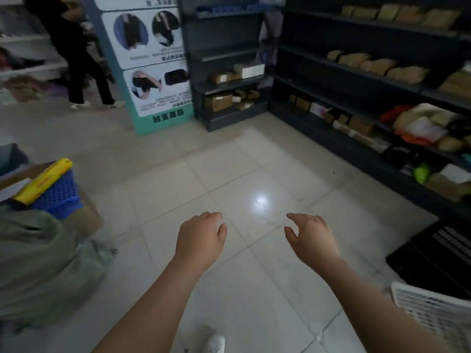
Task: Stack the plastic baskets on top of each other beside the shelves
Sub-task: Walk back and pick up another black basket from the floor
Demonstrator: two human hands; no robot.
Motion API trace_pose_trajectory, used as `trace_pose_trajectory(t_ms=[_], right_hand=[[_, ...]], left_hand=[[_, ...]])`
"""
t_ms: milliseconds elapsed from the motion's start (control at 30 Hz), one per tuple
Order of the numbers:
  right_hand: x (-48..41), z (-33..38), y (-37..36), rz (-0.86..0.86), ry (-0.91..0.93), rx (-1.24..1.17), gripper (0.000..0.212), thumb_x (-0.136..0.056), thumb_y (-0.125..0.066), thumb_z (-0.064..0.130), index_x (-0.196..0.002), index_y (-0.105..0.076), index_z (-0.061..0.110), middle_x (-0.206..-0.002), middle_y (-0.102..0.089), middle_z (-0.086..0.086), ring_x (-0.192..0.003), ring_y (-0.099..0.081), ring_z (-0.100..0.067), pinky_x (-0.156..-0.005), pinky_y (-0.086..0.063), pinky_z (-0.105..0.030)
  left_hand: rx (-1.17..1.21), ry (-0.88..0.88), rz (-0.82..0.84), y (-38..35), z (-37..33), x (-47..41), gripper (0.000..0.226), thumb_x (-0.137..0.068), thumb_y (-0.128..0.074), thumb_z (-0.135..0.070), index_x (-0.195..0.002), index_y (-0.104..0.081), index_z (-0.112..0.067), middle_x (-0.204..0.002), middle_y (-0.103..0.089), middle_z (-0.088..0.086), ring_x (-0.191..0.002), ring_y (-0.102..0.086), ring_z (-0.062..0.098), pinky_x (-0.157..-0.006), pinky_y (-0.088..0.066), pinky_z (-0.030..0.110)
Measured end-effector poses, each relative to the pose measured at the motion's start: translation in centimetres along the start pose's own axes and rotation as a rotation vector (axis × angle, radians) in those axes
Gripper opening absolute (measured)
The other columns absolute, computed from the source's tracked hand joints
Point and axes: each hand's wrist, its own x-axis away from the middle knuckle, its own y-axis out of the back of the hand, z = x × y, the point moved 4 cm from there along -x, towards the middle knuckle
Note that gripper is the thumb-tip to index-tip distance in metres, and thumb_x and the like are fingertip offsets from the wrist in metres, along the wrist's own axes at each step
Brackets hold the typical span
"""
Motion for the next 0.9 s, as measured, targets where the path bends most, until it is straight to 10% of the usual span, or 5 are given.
trace_pose_trajectory(t_ms=[333, 900], right_hand=[[-2.7, -8.1, 3.8, -0.154, -0.497, -0.033, 0.041, -0.093, -0.049, 0.032, -0.132, -0.054, 0.02, -0.134, -0.058, -0.002, -0.124, -0.049, -0.023, -0.11, -0.026, -0.035], [-4.0, -35.7, 11.7, -0.246, -0.981, -0.029, 0.044, -0.094, -0.046, 0.036, -0.136, -0.049, 0.022, -0.134, -0.057, 0.001, -0.127, -0.046, -0.021, -0.112, -0.027, -0.037]], left_hand=[[0.026, -0.439, 0.174, -4.3, -8.4, -15.3, 0.054, -0.077, -0.023, -0.042, -0.087, -0.066, -0.012, -0.078, -0.07, 0.009, -0.071, -0.064, 0.036, -0.062, -0.053, 0.037], [0.157, -0.817, 0.257, -16.1, -40.4, -29.9, 0.054, -0.082, -0.03, -0.042, -0.119, -0.062, -0.019, -0.117, -0.067, 0.004, -0.105, -0.061, 0.029, -0.085, -0.048, 0.036]])
